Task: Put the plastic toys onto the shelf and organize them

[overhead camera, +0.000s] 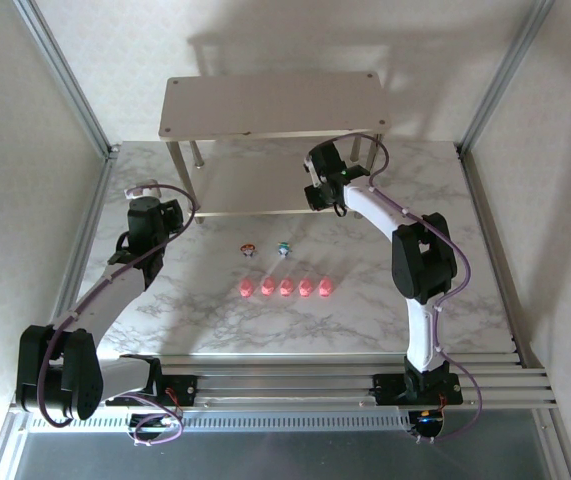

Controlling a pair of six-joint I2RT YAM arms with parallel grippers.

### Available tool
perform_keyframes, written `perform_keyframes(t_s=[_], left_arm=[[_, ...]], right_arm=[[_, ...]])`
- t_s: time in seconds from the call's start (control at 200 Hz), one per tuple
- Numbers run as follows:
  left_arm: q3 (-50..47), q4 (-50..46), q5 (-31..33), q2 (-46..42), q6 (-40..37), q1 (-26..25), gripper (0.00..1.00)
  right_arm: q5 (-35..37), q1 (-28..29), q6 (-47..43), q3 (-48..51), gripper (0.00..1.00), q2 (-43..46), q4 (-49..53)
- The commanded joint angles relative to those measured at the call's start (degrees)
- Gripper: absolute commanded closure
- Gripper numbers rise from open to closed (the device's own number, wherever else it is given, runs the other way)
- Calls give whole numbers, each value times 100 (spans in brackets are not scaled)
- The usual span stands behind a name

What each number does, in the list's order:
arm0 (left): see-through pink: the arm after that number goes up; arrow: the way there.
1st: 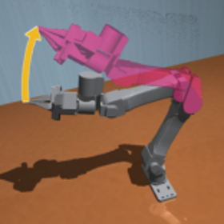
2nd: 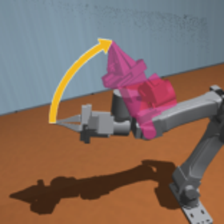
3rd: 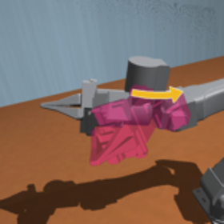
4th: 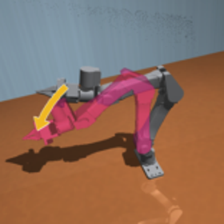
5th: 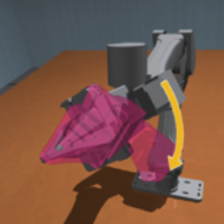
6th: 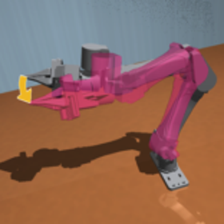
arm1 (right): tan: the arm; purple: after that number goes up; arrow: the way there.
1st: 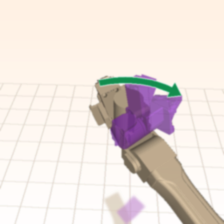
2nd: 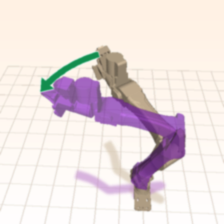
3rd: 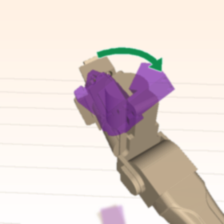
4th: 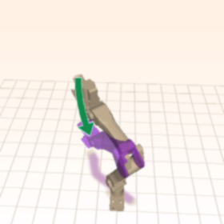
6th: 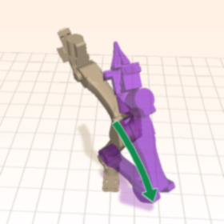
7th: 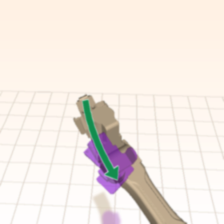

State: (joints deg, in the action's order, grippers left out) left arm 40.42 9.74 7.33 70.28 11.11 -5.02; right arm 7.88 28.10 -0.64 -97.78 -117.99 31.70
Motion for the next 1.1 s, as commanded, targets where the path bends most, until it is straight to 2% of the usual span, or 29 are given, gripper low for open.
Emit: perform_keyframes(t_s=[0.0,0.21,0.32,0.461,0.846,1.096], left_arm=[[150,-104,128,-5,-83,53,54],[150,-112,128,-6,-87,57,54],[150,-108,128,-5,-83,53,54],[150,-107,128,-6,-83,53,54],[150,-95,124,3,-83,53,54],[148,-86,137,-6,-84,53,54]], right_arm=[[97,-46,-66,-145,65,-246,-15],[165,-45,-102,-169,65,-278,-129],[226,-45,-103,-181,58,-285,-163],[243,-48,-110,-180,56,-285,-182],[214,-50,-67,-103,30,-225,-313],[150,-55,-15,134,24,-57,-608]])
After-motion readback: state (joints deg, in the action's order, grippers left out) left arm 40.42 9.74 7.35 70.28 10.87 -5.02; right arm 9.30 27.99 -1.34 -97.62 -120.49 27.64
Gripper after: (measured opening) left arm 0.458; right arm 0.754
